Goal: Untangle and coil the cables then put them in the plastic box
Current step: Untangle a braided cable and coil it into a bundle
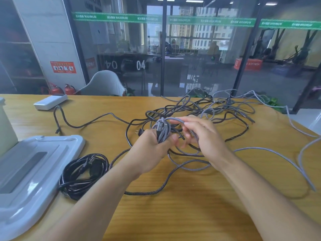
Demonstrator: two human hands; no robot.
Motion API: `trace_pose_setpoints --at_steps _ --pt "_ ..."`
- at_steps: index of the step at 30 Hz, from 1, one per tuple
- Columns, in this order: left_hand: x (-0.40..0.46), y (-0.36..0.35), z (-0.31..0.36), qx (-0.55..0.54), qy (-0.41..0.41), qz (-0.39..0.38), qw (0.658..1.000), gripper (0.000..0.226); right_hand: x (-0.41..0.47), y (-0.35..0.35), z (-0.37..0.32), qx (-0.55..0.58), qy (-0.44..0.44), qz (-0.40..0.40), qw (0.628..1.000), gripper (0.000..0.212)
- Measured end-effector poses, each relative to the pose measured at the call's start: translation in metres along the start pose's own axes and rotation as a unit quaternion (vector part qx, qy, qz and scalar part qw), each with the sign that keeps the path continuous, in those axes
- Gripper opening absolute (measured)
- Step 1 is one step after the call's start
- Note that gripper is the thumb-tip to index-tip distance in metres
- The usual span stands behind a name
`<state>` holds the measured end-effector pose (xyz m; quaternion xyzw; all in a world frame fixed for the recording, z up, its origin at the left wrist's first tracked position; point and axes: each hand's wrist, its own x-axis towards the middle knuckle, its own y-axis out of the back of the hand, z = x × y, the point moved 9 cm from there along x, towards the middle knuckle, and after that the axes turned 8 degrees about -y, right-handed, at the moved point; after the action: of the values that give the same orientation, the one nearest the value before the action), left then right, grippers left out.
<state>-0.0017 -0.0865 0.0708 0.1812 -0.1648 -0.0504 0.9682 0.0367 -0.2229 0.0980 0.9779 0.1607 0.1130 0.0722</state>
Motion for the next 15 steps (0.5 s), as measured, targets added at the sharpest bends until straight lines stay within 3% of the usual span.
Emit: trace_pose_setpoints --at_steps 7,9,15 --pt "-0.003 -0.002 0.011 -0.097 -0.008 0.019 0.995 0.052 -0.016 -0.019 -0.009 -0.217 0.109 0.003 0.97 0.036" --pt "-0.005 -0.004 0.015 -0.121 -0.007 0.031 0.992 0.06 -0.019 -0.022 -0.012 -0.24 0.13 0.009 0.962 0.037" --pt "-0.004 0.002 0.006 -0.124 -0.02 0.11 0.986 0.05 -0.022 -0.026 -0.013 -0.282 0.157 -0.003 0.946 0.034"
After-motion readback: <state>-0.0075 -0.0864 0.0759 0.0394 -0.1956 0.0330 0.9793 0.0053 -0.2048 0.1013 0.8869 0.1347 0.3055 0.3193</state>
